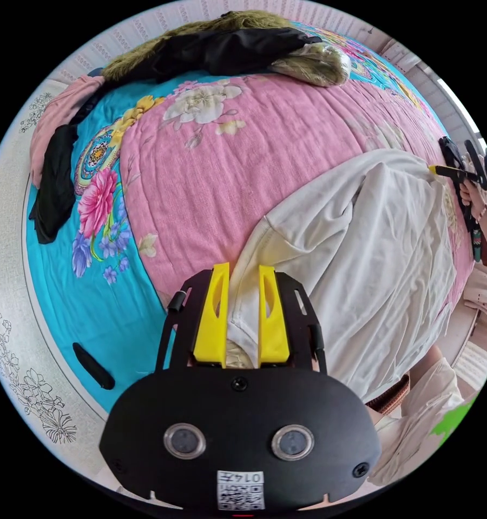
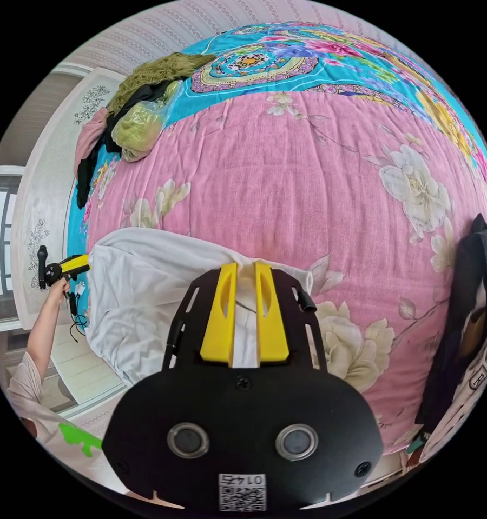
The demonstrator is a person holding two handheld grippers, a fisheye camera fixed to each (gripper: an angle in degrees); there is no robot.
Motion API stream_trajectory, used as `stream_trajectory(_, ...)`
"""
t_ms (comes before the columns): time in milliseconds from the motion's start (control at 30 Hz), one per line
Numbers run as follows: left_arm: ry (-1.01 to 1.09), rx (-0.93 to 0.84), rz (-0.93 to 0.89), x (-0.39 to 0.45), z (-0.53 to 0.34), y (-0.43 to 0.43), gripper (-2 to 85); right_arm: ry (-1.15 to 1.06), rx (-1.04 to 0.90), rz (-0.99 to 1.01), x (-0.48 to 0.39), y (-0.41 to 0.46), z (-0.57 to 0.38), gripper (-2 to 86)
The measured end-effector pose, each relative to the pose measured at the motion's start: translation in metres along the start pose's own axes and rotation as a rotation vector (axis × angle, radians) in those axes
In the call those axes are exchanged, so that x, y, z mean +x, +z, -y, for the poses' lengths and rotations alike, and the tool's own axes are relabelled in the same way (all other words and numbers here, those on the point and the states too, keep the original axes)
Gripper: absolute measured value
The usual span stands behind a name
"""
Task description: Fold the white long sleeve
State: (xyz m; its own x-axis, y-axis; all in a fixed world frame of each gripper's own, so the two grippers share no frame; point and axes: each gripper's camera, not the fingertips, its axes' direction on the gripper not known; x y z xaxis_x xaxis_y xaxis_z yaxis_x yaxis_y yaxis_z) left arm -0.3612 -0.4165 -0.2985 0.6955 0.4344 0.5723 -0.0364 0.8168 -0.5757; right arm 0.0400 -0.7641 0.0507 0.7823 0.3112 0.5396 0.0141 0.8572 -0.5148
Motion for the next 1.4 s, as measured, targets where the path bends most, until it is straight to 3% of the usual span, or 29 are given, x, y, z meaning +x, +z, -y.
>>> stream_trajectory(233,0.033,0.014,0.012,0.004,0.02,0.002,1.3,-0.116,0.012,-0.072,0.02,-0.057,0.006,1.0)
stream_trajectory(367,-0.027,0.102,0.11,0.001,0.022,-0.008,-0.1,-0.197,0.025,-0.159,0.023,-0.094,0.034,1.7)
stream_trajectory(467,-0.116,0.171,0.11,-0.009,0.018,-0.01,-0.1,-0.239,0.079,-0.223,0.022,-0.118,0.059,5.8)
stream_trajectory(500,-0.131,0.143,0.109,-0.011,0.018,-0.002,0.0,-0.21,0.101,-0.258,0.026,-0.124,0.066,10.7)
stream_trajectory(600,-0.162,0.088,0.063,-0.017,0.014,0.019,0.7,-0.181,0.061,-0.194,0.042,-0.129,0.063,13.2)
stream_trajectory(767,-0.226,0.145,-0.003,-0.028,-0.006,0.028,3.0,-0.184,-0.001,-0.122,0.085,-0.123,-0.014,13.6)
stream_trajectory(933,-0.243,0.227,-0.018,-0.031,-0.052,0.026,1.2,0.047,-0.008,0.127,0.17,-0.13,-0.165,13.6)
stream_trajectory(1033,-0.256,0.247,-0.079,-0.021,-0.098,0.03,0.8,0.124,-0.091,0.18,0.191,-0.121,-0.249,13.7)
stream_trajectory(1233,-0.291,0.133,-0.158,0.017,-0.196,0.064,0.8,0.323,-0.093,0.275,0.237,-0.126,-0.378,13.3)
stream_trajectory(1400,-0.423,0.103,-0.253,0.024,-0.249,0.107,3.3,0.368,0.009,0.289,0.265,-0.126,-0.4,13.3)
